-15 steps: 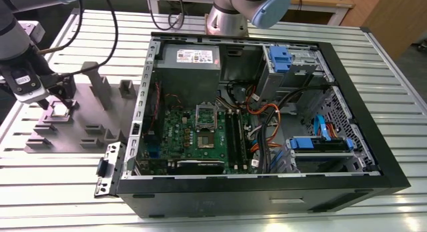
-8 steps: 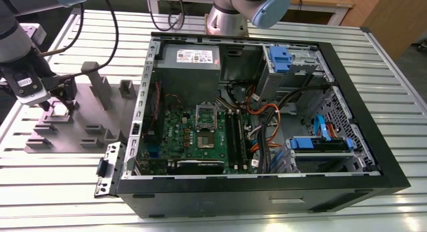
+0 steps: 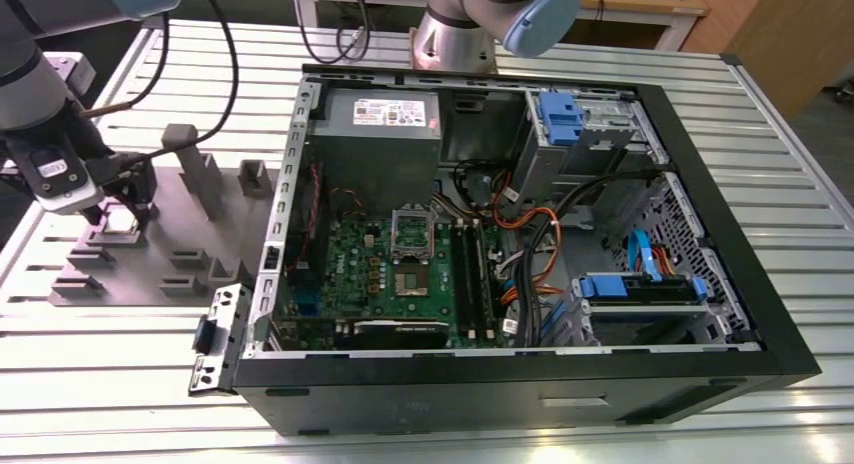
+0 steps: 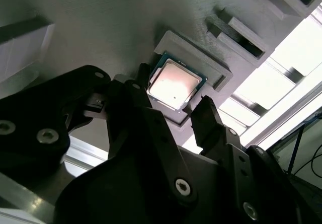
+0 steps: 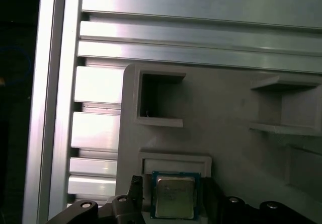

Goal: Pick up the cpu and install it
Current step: 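Pick up the cpu and move it towards the insertion slot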

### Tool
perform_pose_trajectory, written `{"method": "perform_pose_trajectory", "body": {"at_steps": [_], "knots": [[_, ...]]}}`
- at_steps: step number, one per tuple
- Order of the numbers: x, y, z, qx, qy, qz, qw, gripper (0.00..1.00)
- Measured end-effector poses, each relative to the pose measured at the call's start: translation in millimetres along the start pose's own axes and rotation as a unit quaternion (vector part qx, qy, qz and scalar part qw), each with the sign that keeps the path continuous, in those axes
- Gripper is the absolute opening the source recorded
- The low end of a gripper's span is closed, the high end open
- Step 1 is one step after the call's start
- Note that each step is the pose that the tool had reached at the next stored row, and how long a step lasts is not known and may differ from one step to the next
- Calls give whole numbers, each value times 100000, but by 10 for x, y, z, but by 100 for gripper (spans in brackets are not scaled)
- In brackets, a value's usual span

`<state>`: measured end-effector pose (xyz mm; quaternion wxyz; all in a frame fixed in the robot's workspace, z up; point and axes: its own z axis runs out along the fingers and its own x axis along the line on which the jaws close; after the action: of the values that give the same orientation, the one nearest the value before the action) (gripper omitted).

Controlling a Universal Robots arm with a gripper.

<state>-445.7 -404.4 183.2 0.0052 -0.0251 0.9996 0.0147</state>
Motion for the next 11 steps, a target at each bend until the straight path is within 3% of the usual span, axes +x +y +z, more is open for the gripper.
{"method": "perform_pose_trajectory", "body": {"at_steps": [11], "knots": [[0, 1, -21, 36, -12, 4, 100000, 59]]}}
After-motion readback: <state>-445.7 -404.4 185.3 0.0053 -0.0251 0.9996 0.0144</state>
